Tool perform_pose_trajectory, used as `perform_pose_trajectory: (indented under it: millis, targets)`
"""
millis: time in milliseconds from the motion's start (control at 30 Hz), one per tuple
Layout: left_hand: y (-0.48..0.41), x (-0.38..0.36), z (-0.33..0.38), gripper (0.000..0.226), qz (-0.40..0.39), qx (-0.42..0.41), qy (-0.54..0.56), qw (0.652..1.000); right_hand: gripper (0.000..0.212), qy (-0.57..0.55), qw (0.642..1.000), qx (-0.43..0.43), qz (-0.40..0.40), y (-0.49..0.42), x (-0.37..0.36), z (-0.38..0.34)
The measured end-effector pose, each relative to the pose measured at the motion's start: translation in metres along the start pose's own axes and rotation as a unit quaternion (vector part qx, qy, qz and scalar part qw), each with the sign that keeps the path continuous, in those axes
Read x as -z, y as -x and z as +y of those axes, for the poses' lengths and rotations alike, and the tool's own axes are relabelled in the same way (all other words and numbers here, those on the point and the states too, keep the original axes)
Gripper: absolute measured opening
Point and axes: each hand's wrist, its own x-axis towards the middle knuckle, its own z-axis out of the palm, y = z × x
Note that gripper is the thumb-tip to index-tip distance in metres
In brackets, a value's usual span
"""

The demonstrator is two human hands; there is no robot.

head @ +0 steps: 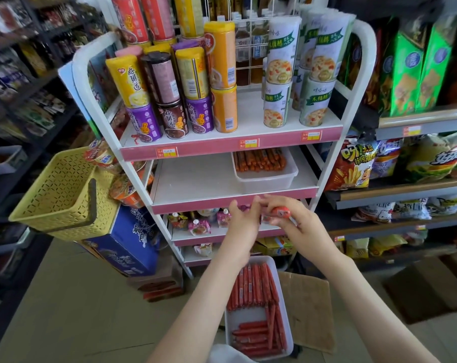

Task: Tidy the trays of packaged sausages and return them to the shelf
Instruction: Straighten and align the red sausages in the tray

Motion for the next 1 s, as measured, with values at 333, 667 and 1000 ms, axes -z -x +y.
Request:
perform_pose_trajectory:
  millis: [333,667,1000]
  targets:
    - [0.011,-0.005,-0.014,0.021,0.082,-0.435,-0.118,0.889,0.029,0.105,0.993,0.018,0.045,-0.015,-0.002,0.001]
    - [0.007,0.001,0.007,0.009,0.101,-0.199,0.28,0.934,0.041,-0.008,0.993,-0.118,0.027,-0.014,0.013,0.001]
    - [-0.002,0.005,0.005,0.014,0.057,0.025,0.529,0.846,0.035,-0.2,0.966,-0.11,0.12,-0.017,0.012,-0.022]
